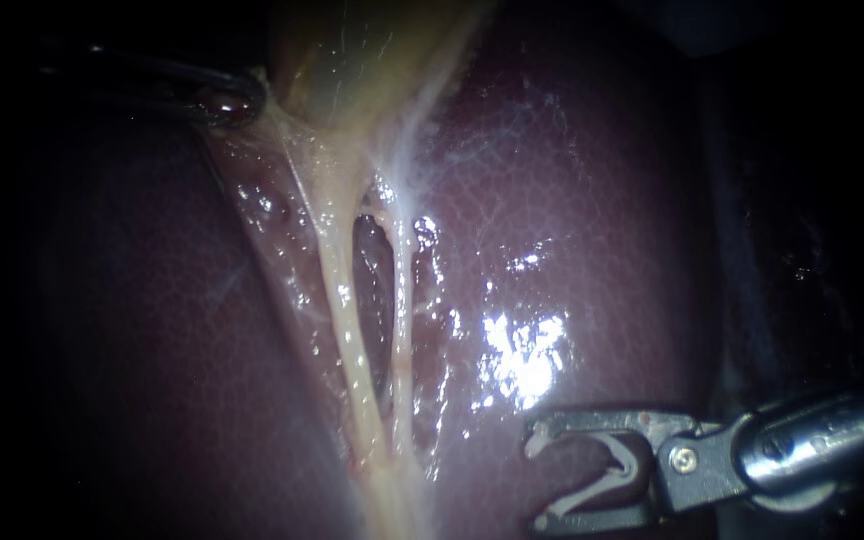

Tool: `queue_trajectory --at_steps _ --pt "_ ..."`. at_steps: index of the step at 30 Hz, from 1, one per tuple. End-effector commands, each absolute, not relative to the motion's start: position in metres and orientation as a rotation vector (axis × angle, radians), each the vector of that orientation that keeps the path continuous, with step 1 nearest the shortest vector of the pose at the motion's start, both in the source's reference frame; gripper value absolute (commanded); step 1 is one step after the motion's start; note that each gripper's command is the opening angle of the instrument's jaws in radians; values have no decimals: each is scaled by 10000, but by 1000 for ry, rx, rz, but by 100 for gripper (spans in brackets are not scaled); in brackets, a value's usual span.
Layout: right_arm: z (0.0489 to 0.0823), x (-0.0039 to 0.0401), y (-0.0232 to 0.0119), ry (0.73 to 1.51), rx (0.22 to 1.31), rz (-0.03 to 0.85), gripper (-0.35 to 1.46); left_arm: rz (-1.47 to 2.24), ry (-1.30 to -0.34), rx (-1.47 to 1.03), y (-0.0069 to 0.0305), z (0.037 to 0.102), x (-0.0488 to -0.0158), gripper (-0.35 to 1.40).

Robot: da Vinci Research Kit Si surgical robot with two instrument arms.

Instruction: Clipping first clip left tube

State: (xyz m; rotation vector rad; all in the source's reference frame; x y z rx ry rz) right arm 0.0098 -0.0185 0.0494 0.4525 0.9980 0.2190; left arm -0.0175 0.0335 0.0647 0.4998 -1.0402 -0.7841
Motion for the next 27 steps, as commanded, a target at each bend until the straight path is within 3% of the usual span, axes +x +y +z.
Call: queue_trajectory --at_steps 1,17,27 --pt "494 98 -185 998 452 219 48 -779 -1041 496 335 646 -175 -35" --pt "491 143 -164 1006 466 241 49 -779 -1041 493 332 647 -178 -35" --pt "514 175 -146 1053 515 307 50 -781 -1040 489 332 648 -179 -35"
